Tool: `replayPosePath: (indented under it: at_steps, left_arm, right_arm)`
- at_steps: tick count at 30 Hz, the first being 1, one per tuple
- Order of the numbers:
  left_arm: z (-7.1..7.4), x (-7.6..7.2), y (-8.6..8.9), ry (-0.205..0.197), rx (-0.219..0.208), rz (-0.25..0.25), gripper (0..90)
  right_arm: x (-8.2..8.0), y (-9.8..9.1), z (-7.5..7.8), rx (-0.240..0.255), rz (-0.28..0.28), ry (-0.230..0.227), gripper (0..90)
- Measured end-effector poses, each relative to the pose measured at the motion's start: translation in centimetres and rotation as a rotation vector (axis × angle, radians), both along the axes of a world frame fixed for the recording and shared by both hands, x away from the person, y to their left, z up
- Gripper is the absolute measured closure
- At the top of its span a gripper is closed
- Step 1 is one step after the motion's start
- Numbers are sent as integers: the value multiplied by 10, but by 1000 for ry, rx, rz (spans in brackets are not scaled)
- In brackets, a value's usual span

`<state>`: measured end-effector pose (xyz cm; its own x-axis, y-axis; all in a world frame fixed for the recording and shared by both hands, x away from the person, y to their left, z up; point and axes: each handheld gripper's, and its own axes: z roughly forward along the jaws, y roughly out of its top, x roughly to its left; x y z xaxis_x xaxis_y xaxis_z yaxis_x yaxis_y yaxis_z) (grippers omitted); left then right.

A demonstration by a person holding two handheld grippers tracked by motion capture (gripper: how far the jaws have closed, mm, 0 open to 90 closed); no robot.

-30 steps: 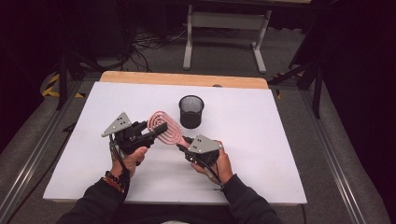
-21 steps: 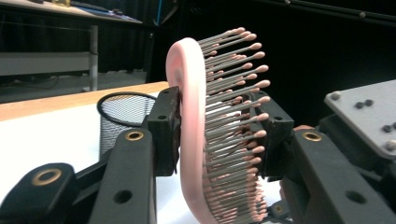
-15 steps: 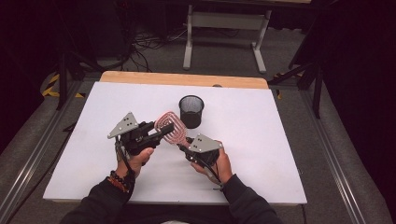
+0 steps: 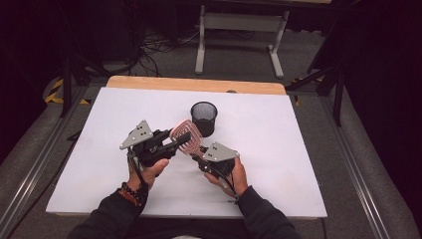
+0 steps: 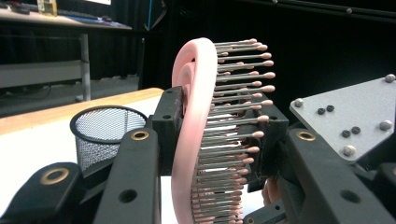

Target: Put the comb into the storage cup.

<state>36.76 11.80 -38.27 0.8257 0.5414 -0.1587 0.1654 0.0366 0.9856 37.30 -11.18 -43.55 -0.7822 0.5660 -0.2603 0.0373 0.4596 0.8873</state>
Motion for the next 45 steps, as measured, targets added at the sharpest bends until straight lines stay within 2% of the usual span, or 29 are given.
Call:
replayPosePath:
  at_steps: [2,7,11,14,16,19,20,23,26,29,30,35,36,42,43,44,45]
  left_arm:
    - [1,-3,-2,-18,11,8,613]
    - [2,-7,-6,-49,31,16,572]
    - [4,-11,-8,-69,46,12,496]
    - [7,-15,-10,-102,78,10,422]
    - [8,-16,-11,-110,90,3,393]
    - [9,-16,-12,-114,107,-20,354]
    - [9,-16,-13,-109,119,-33,305]
    - [9,-17,-13,-116,121,-41,278]
    - [9,-17,-13,-125,124,-52,251]
    - [9,-18,-13,-132,130,-47,237]
    - [9,-17,-12,-132,130,-50,208]
    - [6,-16,-11,-155,171,-44,193]
    - [3,-16,-11,-169,198,-39,190]
    - [-2,-14,-5,-178,223,-38,144]
    - [-3,-15,-2,-188,258,-17,141]
    - [-3,-15,-2,-188,258,-17,132]
    - [-6,-16,2,-195,289,-10,122]
  right_arm:
    - [-1,-1,1,13,2,-13,698]
    - [-6,1,4,9,8,-55,700]
    - [-6,0,4,26,5,-64,700]
    - [-7,-3,6,47,-7,-71,700]
    - [-7,-4,8,50,-18,-97,700]
    - [-8,-5,9,48,-25,-112,700]
    - [-9,-6,10,49,-34,-133,701]
    - [-9,-8,11,61,-41,-140,701]
    - [-9,-13,15,93,-56,-151,701]
    - [-9,-16,17,107,-67,-160,701]
    - [-8,-18,19,121,-78,-168,701]
    - [-8,-22,21,140,-90,-177,701]
    - [-7,-25,22,156,-95,-178,701]
    - [-6,-30,25,170,-110,-186,701]
    - [-5,-32,26,182,-123,-186,701]
    - [-5,-34,26,185,-125,-185,701]
    - [-5,-35,27,186,-129,-185,701]
